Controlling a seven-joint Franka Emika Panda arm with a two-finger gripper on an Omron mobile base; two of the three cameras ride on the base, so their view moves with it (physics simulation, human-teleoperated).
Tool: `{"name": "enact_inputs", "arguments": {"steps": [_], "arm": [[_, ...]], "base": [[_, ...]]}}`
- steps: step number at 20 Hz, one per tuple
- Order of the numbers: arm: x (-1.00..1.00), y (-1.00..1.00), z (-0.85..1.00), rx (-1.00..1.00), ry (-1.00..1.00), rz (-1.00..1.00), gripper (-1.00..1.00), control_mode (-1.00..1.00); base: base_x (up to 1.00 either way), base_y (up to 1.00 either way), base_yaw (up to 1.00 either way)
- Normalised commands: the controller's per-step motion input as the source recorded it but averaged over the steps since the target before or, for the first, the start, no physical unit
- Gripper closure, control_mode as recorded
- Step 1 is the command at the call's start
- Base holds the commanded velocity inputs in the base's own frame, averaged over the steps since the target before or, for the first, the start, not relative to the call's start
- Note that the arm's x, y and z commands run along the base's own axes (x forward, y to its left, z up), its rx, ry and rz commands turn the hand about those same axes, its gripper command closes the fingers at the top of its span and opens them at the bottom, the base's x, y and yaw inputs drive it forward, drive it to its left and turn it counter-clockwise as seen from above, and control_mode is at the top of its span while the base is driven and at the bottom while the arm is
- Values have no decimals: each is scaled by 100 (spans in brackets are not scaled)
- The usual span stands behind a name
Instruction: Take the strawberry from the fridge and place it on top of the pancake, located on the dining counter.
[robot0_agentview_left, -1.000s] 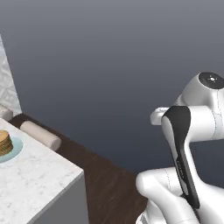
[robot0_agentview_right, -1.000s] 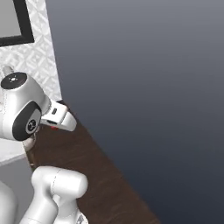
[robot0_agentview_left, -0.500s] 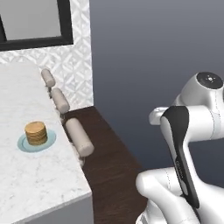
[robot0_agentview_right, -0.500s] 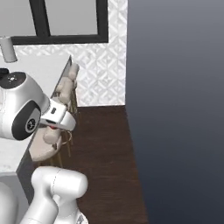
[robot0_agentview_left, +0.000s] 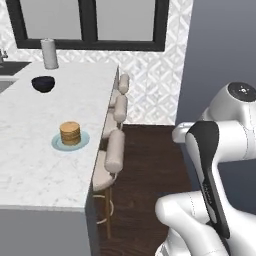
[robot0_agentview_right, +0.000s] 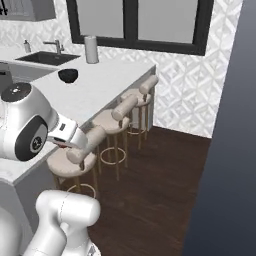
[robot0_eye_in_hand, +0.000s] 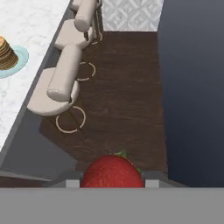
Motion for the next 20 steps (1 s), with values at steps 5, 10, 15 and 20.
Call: {"name": "enact_inputs", "arguments": {"steps": [5,10,15,20], "arm": [[0,0,0,0,0,0,100,100],[0,0,0,0,0,0,100,100],[0,0,0,0,0,0,100,100],[0,0,0,0,0,0,100,100]], "base": [[67,-47,83],[22,-53,86],[0,-56,88],[-8,-90,67]]}}
